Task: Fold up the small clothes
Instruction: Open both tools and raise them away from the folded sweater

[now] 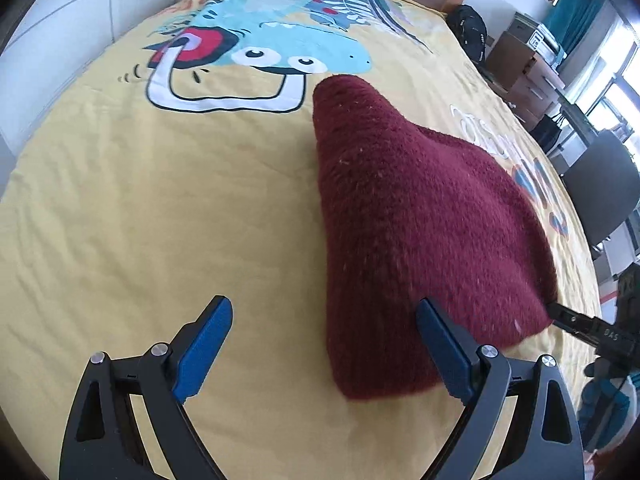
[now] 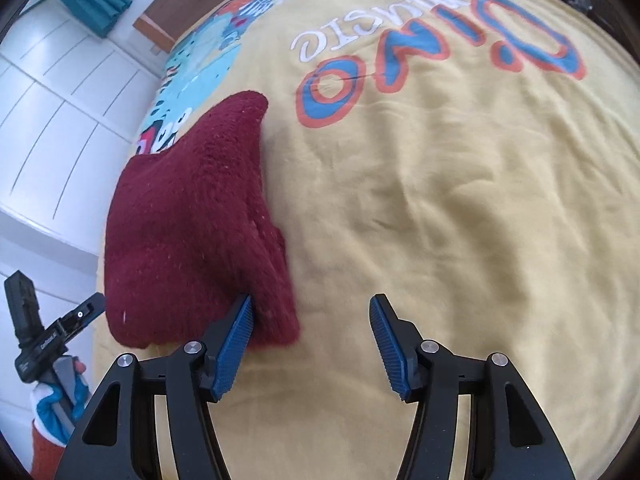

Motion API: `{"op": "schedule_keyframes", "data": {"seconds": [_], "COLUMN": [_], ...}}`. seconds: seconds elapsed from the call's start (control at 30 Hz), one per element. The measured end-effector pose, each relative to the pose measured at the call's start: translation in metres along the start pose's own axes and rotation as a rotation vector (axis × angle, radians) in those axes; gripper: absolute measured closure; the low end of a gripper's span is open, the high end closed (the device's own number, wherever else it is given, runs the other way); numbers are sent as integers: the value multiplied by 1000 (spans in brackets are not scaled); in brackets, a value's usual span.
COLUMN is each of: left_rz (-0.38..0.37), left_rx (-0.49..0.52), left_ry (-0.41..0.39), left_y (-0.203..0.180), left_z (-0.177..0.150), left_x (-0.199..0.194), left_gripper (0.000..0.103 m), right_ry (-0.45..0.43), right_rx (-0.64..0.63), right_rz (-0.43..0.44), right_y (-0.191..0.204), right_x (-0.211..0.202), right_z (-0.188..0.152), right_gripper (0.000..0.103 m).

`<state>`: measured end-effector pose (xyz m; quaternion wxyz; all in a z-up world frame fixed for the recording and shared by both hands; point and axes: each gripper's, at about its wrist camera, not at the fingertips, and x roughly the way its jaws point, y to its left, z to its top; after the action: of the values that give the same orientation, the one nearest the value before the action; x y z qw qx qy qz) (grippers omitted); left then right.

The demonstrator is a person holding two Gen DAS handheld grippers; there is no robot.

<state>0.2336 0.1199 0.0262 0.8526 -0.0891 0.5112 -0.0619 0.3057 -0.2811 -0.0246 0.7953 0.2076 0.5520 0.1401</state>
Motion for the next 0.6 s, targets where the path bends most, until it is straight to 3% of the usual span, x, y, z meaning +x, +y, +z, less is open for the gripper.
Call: {"op": "schedule_keyframes", "data": {"seconds": [0.3, 0.6], "left_rz": [49, 114], "left_rx": [-4, 6], "left_ry": [-44, -140], "left_y": [-6, -15], "left_z": [-39, -91], "left_x": [-47, -97], "left_gripper": [12, 12], "right_ry": [-48, -183], "right_rx": [-61, -154], "right_rz": [-77, -162], "right_y": [13, 35], "right_x": [-48, -100], "right_z": [-39, -105], "right_gripper": [42, 41]}}
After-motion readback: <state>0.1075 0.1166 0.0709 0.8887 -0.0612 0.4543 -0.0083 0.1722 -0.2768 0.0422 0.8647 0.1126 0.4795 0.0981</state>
